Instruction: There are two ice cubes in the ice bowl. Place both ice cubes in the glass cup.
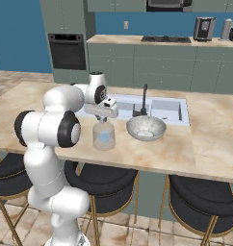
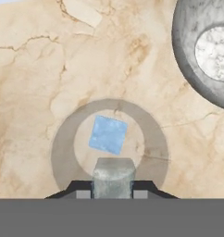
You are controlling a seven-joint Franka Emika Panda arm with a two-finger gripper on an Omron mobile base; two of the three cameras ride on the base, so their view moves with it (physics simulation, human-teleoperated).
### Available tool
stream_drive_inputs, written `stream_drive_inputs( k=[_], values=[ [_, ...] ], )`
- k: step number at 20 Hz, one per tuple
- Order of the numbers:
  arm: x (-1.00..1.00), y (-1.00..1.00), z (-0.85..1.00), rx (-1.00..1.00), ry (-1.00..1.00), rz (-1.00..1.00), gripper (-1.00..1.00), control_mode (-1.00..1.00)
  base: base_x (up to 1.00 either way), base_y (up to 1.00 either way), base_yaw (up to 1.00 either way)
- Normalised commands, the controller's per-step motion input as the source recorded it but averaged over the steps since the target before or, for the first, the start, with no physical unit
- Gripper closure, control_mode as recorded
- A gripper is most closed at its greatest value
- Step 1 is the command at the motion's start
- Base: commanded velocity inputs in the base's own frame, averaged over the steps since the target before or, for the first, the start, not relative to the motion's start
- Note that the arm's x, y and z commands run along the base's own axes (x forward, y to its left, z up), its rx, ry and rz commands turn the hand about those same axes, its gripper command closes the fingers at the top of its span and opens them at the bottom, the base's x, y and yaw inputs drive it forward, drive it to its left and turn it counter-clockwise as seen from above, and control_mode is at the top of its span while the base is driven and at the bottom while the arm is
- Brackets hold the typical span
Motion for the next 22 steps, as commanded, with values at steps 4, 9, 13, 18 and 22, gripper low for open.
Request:
stream_drive_inputs(
  k=[4, 9, 13, 18, 22],
  values=[
    [0.01, 0.0, -0.11, 0.03, -0.01, 0.0, 1.0, -1.0, 0.0, 0.0, 0.0],
    [0.12, -0.1, -0.05, 0.15, -0.02, 0.0, 1.0, -1.0, 0.0, 0.0, 0.0],
    [0.01, 0.0, 0.0, 0.02, 0.0, 0.0, 1.0, -1.0, 0.0, 0.0, 0.0],
    [0.34, 0.0, -0.14, -0.07, 0.0, 0.0, 1.0, -1.0, 0.0, 0.0, 0.0],
    [0.24, 0.0, -0.09, -0.07, -0.01, 0.0, 1.0, -1.0, 0.0, 0.0, 0.0]
  ],
)
